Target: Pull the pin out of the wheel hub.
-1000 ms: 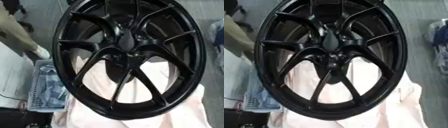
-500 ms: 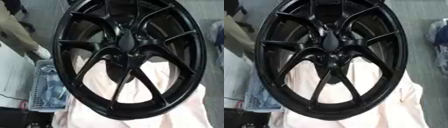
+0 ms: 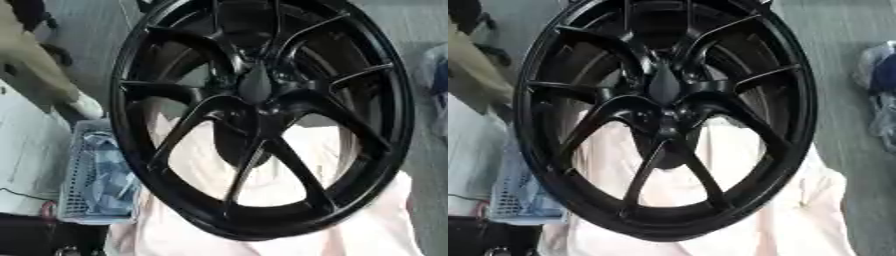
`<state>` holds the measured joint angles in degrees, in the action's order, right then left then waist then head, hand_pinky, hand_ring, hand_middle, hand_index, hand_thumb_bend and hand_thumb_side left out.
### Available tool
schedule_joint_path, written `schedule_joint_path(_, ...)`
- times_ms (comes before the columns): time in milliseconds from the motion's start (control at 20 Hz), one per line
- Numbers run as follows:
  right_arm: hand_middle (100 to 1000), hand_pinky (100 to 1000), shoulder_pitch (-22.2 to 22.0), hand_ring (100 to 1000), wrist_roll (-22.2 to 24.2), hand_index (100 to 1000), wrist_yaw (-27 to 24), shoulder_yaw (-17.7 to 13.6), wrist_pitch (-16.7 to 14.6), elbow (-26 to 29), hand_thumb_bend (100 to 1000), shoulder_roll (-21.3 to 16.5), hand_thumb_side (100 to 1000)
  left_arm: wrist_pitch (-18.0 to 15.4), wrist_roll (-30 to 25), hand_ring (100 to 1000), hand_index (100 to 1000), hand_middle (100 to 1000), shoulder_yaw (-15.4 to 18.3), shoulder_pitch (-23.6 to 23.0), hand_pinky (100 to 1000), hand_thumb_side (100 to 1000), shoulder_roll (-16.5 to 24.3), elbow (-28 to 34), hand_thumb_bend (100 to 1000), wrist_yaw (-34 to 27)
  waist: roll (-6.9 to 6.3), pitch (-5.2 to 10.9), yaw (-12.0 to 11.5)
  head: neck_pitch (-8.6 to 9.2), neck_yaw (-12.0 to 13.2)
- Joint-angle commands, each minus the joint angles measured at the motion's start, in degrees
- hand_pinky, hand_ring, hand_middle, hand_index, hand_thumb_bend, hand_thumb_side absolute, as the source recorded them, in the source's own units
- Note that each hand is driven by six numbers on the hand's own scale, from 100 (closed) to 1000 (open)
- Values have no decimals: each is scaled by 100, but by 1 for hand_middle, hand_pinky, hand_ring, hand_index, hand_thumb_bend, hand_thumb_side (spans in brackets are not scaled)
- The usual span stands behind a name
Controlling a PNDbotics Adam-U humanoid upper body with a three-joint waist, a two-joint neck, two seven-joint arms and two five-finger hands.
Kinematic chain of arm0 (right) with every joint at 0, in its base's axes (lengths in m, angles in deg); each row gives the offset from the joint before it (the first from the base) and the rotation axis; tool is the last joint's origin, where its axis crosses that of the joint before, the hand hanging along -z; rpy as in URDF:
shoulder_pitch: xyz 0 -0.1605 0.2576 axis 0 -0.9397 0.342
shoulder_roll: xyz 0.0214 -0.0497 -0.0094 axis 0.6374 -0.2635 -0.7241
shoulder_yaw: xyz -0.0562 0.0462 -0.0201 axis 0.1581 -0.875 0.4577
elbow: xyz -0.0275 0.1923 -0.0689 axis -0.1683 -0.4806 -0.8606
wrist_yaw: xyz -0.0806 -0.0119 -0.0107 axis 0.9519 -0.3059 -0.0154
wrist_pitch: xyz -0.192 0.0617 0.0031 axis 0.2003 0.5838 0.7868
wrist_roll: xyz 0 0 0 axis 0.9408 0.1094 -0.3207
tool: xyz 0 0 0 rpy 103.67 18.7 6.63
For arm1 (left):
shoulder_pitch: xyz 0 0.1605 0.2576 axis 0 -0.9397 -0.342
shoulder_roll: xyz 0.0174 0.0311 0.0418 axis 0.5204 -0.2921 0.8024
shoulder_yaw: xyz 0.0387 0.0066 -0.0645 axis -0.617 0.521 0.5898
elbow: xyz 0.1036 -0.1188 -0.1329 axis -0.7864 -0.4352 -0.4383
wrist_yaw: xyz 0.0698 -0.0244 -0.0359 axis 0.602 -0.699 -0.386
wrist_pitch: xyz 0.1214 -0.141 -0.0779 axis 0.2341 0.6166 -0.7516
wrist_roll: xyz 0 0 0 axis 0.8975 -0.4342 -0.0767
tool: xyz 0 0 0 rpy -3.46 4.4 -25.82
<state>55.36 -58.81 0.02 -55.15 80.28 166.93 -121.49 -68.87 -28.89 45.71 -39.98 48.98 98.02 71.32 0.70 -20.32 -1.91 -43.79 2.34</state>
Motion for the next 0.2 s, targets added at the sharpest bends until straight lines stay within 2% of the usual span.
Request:
schedule_joint_path(50, 752, 687, 14, 803, -429, 777, -281, -88, -192, 454, 100, -8, 370, -16, -14, 651, 720, 571, 53, 56, 835, 678, 102, 99, 100, -8, -1, 144, -10, -11, 23)
schedule_joint_path(200, 739, 683, -20, 798, -926, 764, -482, -44, -437, 920, 100, 199, 427, -21, -12, 650, 721, 571, 52, 63, 835, 677, 98, 99, 100, -4, -27, 135, -34, -7, 27)
